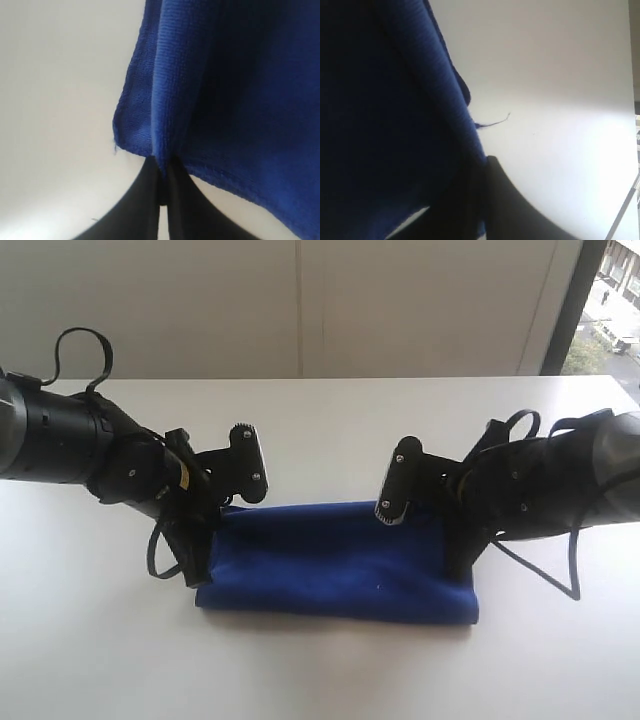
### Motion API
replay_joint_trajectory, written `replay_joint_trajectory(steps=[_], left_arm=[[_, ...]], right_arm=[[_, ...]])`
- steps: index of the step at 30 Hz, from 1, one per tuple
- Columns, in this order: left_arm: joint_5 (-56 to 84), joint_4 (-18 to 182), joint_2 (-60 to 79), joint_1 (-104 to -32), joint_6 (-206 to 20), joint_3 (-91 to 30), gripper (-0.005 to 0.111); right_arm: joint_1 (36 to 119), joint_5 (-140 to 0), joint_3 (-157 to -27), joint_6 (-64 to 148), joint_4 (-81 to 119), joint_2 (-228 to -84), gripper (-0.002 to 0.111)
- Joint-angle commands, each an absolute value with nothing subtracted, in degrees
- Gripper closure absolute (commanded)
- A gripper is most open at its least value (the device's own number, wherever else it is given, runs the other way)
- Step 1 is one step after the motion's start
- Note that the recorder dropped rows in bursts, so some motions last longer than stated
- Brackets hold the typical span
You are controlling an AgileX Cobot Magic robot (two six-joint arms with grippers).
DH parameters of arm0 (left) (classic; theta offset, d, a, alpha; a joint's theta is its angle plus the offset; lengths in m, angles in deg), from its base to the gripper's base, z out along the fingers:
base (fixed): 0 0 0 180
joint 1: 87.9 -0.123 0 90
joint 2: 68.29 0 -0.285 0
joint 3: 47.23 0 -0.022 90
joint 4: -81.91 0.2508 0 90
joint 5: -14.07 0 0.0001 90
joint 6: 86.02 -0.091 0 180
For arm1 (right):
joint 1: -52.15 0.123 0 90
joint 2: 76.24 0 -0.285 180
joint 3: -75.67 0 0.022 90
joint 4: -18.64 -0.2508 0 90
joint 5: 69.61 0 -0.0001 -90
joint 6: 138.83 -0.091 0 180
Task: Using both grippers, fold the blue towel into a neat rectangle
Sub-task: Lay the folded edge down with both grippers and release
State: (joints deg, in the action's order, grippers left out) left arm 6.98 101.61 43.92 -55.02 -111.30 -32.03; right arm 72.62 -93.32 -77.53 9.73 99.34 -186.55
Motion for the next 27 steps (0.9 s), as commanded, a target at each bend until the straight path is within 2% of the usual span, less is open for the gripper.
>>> replay_joint_trajectory(steps=[1,10,14,19,20,23,27], left_arm=[[5.1,102.3,43.8,-55.3,-110.0,-31.8,0.107],[4.0,102.3,42.8,-55.3,-108.2,-31.8,0.107],[3.3,102.3,41.9,-57.2,-105.3,-31.9,0.107],[5.4,102.5,42.3,-58.8,-105.3,-31.9,0.107],[6.4,102.8,42.9,-58.8,-105.3,-31.9,0.106],[5.8,103.8,44.1,-58.8,-105.4,-31.9,0.09],[4.5,104.8,44.5,-58.8,-105.4,-31.9,0.055]], right_arm=[[72.0,-95.1,-77.9,2.8,106.5,-186.8,0.108],[72.0,-93.9,-77.9,-3.0,113.0,-191.1,0.108],[72.0,-94.6,-78.7,-16.4,118.6,-191.5,0.108],[72.0,-92.3,-81.4,-17.1,118.6,-191.6,0.107],[72.0,-92.3,-81.4,-17.1,118.6,-191.6,0.101],[72.0,-93.5,-81.4,-17.1,118.6,-191.6,0.08],[72.0,-95.3,-81.4,-17.1,118.6,-191.6,0.049]])
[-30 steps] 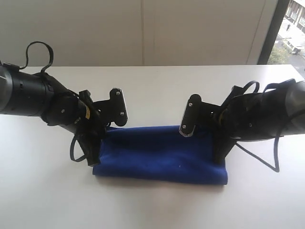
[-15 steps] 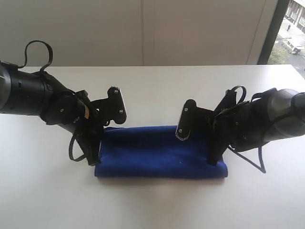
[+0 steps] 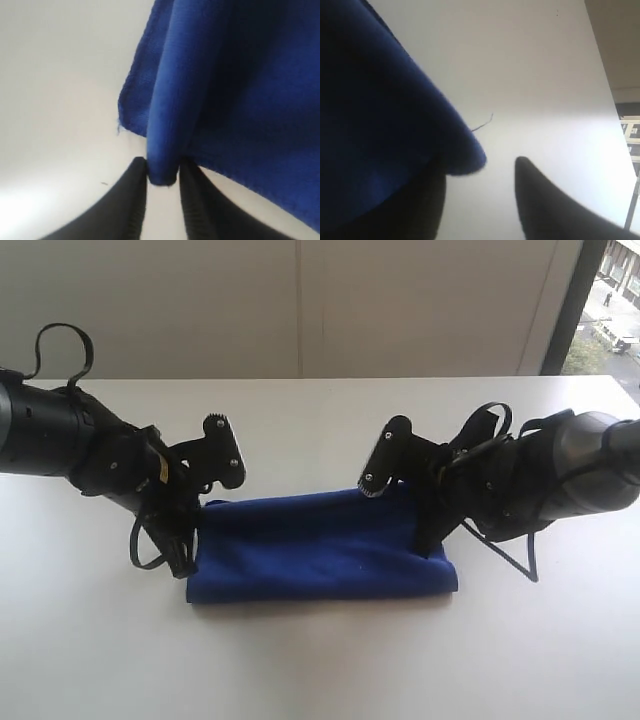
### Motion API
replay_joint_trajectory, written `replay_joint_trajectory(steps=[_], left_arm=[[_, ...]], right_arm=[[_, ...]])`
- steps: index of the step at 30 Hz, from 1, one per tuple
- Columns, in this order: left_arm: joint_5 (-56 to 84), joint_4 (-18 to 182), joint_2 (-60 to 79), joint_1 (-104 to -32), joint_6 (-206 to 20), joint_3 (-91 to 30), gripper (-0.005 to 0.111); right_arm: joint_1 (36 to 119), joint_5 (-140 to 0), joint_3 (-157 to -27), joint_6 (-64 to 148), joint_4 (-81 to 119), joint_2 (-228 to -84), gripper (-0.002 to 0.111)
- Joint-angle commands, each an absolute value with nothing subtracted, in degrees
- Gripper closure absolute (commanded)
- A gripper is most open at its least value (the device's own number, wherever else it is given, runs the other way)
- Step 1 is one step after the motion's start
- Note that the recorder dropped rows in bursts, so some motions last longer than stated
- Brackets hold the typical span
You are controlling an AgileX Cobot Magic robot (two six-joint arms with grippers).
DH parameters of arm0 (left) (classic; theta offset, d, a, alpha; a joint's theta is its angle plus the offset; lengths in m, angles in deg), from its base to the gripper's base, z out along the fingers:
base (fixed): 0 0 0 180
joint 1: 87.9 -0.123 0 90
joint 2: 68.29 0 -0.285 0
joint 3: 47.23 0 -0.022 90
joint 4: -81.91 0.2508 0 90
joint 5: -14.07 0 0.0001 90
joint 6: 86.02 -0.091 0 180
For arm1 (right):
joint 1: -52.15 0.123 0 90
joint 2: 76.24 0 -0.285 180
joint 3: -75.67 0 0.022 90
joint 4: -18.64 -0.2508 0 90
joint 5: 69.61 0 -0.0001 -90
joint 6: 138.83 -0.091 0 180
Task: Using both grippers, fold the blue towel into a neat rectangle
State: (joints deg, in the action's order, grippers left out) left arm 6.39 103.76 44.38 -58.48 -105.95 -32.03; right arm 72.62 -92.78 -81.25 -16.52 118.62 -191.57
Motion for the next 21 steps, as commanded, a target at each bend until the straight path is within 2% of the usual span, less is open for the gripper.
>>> replay_joint_trajectory(steps=[1,9,13,15,17,18,20,21], left_arm=[[4.6,104.8,44.5,-58.8,-105.3,-32.0,0.051],[0.4,105.0,42.2,-58.8,-105.0,-35.5,0.049],[-4.3,103.8,39.1,-58.5,-102.9,-36.5,0.053],[-9.1,99.9,37.0,-58.5,-99.6,-36.8,0.06],[-17.7,93.7,33.6,-58.5,-98.6,-36.8,0.077],[-22.6,90.5,31.3,-58.5,-98.3,-36.8,0.09],[-27.6,87.5,28.7,-58.5,-97.0,-36.8,0.105],[-29.5,86.0,27.3,-58.5,-96.7,-36.8,0.107]], right_arm=[[72.0,-96.6,-81.4,-17.1,118.6,-191.6,0.045],[72.0,-111.7,-81.4,-24.6,117.6,-191.3,0.043],[72.0,-112.9,-81.4,-25.6,111.6,-190.0,0.043],[72.0,-111.2,-81.4,-24.7,107.6,-189.0,0.043],[72.0,-104.9,-81.4,-15.6,99.5,-187.3,0.049],[72.0,-98.1,-81.4,-11.0,94.3,-186.0,0.056],[72.1,-91.7,-81.4,-9.6,91.6,-184.9,0.065],[72.1,-89.1,-81.4,-9.6,90.3,-184.3,0.07]])
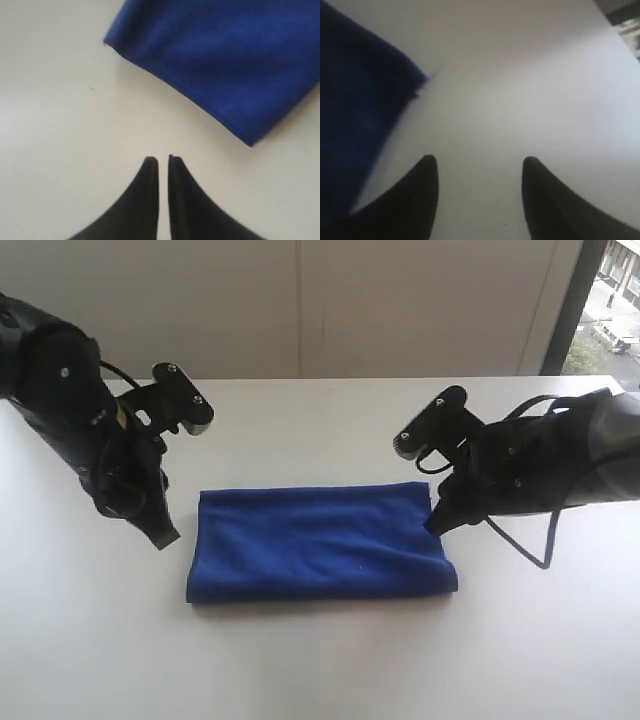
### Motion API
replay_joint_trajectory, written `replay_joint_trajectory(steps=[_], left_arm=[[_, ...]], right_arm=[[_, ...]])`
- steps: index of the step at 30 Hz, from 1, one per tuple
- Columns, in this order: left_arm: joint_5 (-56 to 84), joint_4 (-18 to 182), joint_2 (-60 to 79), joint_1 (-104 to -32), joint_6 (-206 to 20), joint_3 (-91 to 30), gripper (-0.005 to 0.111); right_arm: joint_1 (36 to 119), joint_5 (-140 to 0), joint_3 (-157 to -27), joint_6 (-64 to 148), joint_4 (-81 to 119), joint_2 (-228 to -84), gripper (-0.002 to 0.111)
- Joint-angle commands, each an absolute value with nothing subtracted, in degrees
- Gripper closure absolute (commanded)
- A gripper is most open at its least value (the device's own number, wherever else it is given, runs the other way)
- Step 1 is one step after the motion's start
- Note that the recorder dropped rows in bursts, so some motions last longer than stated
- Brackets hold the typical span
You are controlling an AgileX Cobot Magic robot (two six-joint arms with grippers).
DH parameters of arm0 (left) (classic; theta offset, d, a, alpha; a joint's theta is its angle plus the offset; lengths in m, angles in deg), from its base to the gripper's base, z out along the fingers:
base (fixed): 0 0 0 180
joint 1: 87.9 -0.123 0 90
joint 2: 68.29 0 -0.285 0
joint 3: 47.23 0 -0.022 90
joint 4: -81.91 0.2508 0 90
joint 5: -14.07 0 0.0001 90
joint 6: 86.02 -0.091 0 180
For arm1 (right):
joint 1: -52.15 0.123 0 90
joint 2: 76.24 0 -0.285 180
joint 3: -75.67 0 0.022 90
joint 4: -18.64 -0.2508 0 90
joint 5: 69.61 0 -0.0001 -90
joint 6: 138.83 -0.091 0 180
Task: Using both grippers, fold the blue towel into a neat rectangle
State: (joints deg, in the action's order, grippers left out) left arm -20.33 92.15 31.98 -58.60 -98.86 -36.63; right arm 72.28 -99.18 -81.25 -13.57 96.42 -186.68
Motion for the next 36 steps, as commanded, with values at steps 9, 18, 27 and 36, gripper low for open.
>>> replay_joint_trajectory(steps=[9,18,27,36], left_arm=[[-41.5,81.9,-0.4,-58.5,-89.2,-31.2,0.107],[-55.9,78.9,-14.9,-58.5,-89.2,-30.8,0.107],[-55.9,78.9,-16.5,-58.5,-89.2,-30.8,0.107],[-55.9,78.9,-16.5,-58.5,-89.2,-30.8,0.107]], right_arm=[[72.1,-85.8,-80.7,-9.6,87.3,-178.5,0.089],[72.1,-91.1,-80.7,-9.3,87.7,-178.5,0.089],[72.1,-94.8,-80.7,-10.1,87.6,-178.1,0.089],[72.1,-94.5,-80.7,-10.1,87.6,-177.7,0.089]])
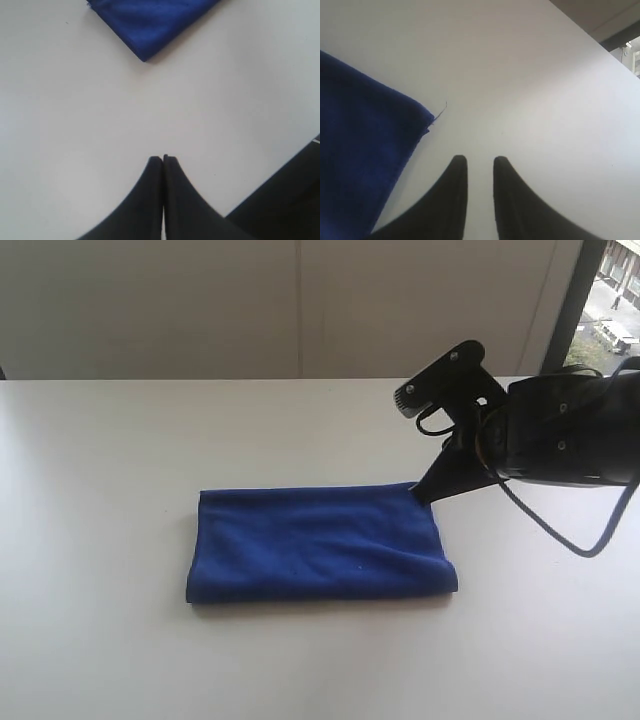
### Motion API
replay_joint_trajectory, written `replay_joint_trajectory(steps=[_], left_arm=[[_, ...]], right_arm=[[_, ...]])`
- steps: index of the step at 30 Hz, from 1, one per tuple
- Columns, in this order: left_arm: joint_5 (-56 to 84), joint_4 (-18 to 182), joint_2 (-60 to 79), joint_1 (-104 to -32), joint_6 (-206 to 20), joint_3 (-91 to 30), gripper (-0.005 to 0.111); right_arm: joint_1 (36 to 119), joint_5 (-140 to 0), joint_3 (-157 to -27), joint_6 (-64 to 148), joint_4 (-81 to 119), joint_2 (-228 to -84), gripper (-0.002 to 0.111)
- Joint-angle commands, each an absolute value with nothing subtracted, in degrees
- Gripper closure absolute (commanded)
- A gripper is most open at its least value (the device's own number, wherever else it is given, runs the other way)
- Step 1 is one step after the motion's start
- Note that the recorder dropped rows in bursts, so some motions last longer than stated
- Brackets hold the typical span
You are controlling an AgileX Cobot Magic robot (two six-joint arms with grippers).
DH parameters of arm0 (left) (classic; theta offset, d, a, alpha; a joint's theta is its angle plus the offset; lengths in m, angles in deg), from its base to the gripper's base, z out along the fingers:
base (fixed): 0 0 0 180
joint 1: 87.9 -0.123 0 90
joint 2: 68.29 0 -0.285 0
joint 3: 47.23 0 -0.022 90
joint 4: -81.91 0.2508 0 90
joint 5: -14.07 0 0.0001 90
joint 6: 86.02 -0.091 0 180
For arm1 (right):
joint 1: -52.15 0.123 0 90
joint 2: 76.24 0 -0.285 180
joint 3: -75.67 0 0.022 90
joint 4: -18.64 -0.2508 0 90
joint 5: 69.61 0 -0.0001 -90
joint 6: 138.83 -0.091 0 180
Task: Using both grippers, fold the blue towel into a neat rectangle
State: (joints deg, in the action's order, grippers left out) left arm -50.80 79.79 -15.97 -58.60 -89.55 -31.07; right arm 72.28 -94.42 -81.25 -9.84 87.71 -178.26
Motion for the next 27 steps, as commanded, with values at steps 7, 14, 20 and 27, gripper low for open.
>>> replay_joint_trajectory(steps=[7,14,20,27], left_arm=[[-55.9,79.0,-16.5,-58.5,-89.4,-30.8,0.107],[-45.1,79.6,-16.2,-58.5,-92.1,-30.6,0.107],[-28.8,83.5,-10.4,-58.5,-92.1,-25.7,0.107],[3.2,82.7,5.4,-58.5,-91.8,-20.3,0.107]], right_arm=[[72.1,-94.5,-80.7,-10.1,87.6,-177.7,0.089],[72.1,-92.6,-80.7,-11.9,87.2,-177.6,0.089],[72.1,-85.6,-80.7,-10.7,79.7,-177.6,0.092],[72.1,-84.9,-80.7,-2.0,69.9,-177.6,0.108]])
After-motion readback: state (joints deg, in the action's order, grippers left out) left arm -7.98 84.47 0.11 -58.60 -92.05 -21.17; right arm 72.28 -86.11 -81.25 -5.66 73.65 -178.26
